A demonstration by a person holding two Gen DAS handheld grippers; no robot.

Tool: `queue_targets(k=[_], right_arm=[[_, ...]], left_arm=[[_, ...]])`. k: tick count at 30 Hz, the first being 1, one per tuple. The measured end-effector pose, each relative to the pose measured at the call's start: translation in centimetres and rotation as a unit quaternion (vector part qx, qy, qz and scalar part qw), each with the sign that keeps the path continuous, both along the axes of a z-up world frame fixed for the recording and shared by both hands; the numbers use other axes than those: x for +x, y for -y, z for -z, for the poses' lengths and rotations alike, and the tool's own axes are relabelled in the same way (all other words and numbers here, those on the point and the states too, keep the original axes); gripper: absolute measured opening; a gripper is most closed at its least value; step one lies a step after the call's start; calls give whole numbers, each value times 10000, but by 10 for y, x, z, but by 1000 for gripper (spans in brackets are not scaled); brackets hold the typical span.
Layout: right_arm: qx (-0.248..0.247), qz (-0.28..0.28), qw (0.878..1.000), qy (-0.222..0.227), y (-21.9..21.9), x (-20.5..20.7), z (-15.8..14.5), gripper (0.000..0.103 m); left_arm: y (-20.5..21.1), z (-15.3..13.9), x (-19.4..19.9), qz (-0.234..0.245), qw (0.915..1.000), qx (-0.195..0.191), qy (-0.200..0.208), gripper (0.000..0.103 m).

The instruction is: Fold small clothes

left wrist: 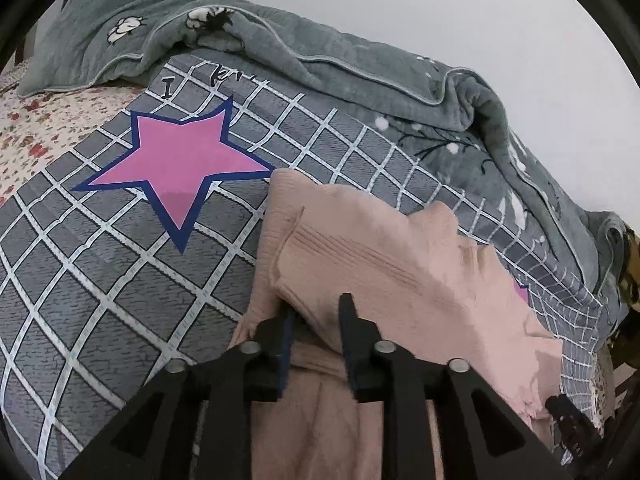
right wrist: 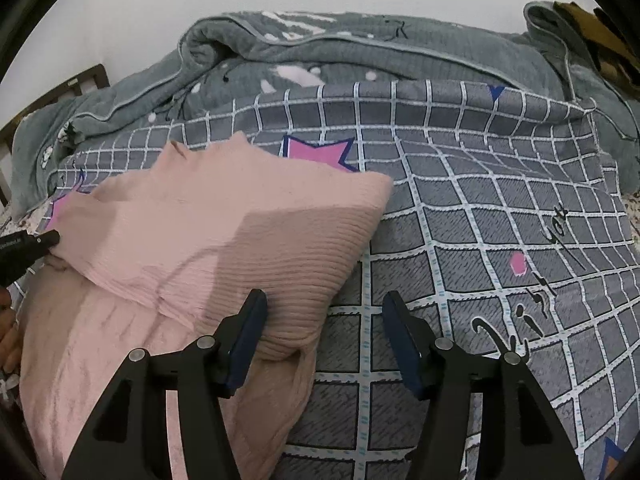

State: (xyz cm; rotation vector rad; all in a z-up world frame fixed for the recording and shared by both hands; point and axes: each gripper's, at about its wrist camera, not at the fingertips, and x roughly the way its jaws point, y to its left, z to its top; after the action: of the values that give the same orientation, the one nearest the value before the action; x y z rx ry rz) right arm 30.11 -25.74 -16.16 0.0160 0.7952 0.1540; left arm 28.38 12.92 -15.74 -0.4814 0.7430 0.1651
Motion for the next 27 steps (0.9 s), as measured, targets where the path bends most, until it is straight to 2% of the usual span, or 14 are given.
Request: queue_targets(k=[1,2,3,4,5,7,11,13,16,18,20,22,27], right_arm=[[23,-6,10000,67,1,-3,-2,59],[33,-2,9999,122,2,-6,-4,59],[39,2,9998,197,2,-10,-7,59],[43,1,9997,244,2,-13,-9,59],[47,0,9995,323,3,-17,-12,59],[40,33,9989,457,3,-26,-17,59],[134,7,9979,631,4,-46,-32,59],[225,105,9970,737,6,-68,-39,59],[291,188,9959,836,11,-104,-42,59],[93,271,9964,793,13,-123,-43,59],[7,237,9982,553,17,-139,-44,59],[126,201,9989,404,23,-160,-43,59],[244,142,9993,226,25,-200,-29,59]], left_arm=[[2,-2,-4,48,10000,48,44,37],[3,-3,-7,74,9999,90,90,40],[6,-5,-13,85,9996,198,156,50],[8,-7,-17,75,9993,307,205,66],[10,-9,-23,76,9986,417,301,70],[13,-14,-37,108,9970,601,472,70],[18,-21,-58,248,9953,730,580,70],[19,-24,-72,316,9939,819,668,70],[24,-30,-99,489,9875,1258,816,70],[24,-28,-121,561,9852,1403,809,70],[17,-22,-146,583,9868,1315,751,71],[9,-14,-169,589,9900,1110,636,71],[-5,2,-218,598,9948,657,492,71]])
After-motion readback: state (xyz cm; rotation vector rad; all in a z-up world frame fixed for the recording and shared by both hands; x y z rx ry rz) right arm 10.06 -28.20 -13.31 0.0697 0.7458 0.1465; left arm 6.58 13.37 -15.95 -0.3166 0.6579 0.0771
